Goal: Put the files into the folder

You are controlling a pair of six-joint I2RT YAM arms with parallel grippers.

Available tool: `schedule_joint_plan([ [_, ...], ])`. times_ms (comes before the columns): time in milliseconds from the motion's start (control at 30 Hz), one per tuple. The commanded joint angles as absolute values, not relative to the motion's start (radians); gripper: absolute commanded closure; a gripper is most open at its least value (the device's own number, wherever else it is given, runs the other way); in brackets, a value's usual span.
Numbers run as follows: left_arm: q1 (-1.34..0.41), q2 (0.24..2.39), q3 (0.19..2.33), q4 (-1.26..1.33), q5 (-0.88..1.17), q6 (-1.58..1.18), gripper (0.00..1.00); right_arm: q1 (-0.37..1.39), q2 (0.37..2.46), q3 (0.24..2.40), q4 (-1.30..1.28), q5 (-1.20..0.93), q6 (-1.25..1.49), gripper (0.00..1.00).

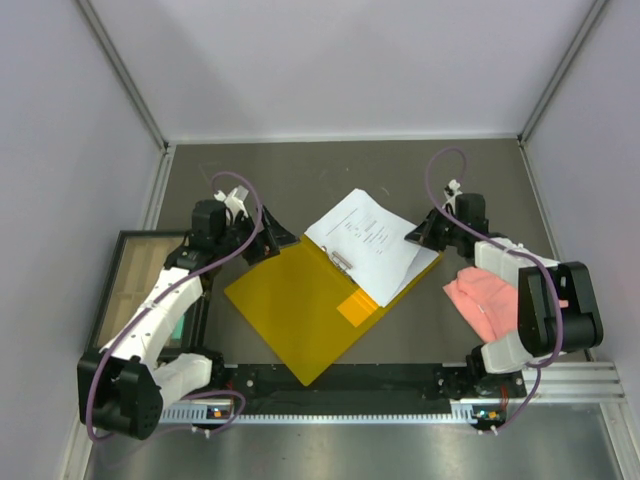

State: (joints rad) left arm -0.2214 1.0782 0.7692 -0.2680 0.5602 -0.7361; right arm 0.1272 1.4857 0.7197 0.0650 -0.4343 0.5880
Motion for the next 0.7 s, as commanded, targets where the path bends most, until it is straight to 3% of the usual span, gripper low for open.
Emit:
schedule_joint_plan([
  [0,-0.229,1.072,0.759,-0.216,0.558,-0.742,0.12,0.140,1.476,0.732,0.083,-0.425,0.577,1.00],
  [100,-0.230,1.071,0.761,-0.216,0.560,-0.741,0.12,0.147,1.477,0.741,0.072,-0.434,0.569,1.00],
  [200,-0.230,1.069,0.762,-0.222,0.566,-0.736,0.12,0.164,1.465,0.799,-0.070,-0.393,0.526,0.69],
  [300,-0.230,1.065,0.756,-0.230,0.568,-0.730,0.12,0.193,1.424,0.902,-0.320,-0.210,0.436,0.48],
  [400,-0.230,1.063,0.749,-0.229,0.568,-0.732,0.12,0.193,1.367,0.974,-0.491,-0.004,0.368,0.39],
  [500,-0.233,1.063,0.735,-0.215,0.569,-0.738,0.12,0.215,1.293,1.000,-0.549,0.212,0.325,0.36],
  [667,-0.236,1.057,0.735,-0.213,0.571,-0.738,0.12,0.385,1.288,1.083,-0.561,0.366,0.255,0.35],
])
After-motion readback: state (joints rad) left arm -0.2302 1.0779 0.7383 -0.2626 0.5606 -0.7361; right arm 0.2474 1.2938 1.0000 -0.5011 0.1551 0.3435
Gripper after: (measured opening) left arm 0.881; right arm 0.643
